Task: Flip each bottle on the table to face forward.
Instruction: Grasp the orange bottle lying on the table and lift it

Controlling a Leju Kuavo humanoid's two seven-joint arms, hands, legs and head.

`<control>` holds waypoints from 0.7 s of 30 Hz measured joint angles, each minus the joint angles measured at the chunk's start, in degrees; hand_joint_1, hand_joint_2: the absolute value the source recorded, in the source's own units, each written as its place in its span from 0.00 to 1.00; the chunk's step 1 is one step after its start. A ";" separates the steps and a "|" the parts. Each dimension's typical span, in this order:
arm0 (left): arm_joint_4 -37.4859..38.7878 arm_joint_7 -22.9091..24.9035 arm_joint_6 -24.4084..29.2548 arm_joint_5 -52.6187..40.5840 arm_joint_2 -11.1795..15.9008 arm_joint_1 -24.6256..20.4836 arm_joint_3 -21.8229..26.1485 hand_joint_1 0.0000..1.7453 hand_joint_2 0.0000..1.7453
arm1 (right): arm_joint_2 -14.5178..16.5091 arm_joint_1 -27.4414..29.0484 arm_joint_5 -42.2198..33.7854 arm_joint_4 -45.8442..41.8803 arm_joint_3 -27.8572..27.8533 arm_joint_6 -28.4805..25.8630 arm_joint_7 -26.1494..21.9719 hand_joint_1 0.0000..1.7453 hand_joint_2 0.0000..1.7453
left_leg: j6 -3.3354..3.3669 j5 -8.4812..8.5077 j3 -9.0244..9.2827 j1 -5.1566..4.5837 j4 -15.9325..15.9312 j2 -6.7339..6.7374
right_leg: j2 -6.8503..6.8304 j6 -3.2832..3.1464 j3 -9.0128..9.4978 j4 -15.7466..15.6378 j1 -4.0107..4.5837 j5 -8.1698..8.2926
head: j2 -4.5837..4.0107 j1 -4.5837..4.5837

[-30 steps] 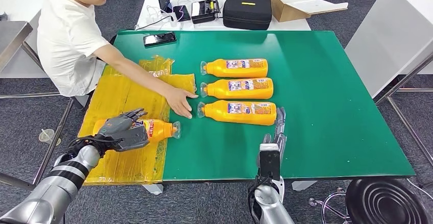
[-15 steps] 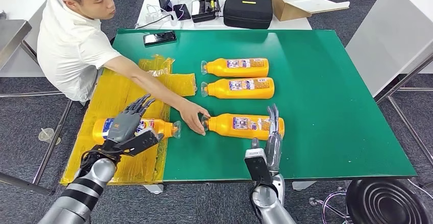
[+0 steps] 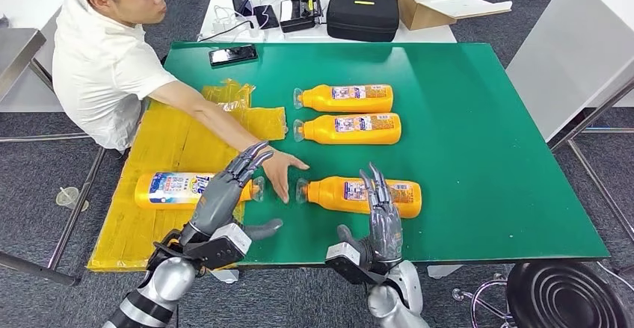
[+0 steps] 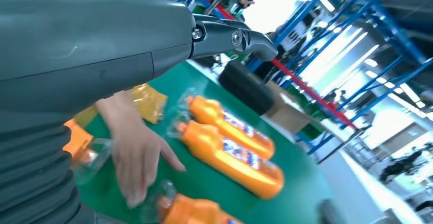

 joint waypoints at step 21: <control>-6.88 1.27 0.33 2.41 -1.59 6.74 0.26 0.00 1.00 | -14.67 -0.59 29.24 -1.01 7.58 15.56 36.67 0.00 1.00 | 0.02 -0.01 -0.06 -0.03 0.01 -0.06 | -0.03 0.01 0.02 -0.02 -0.03 0.01 | 0.00 0.00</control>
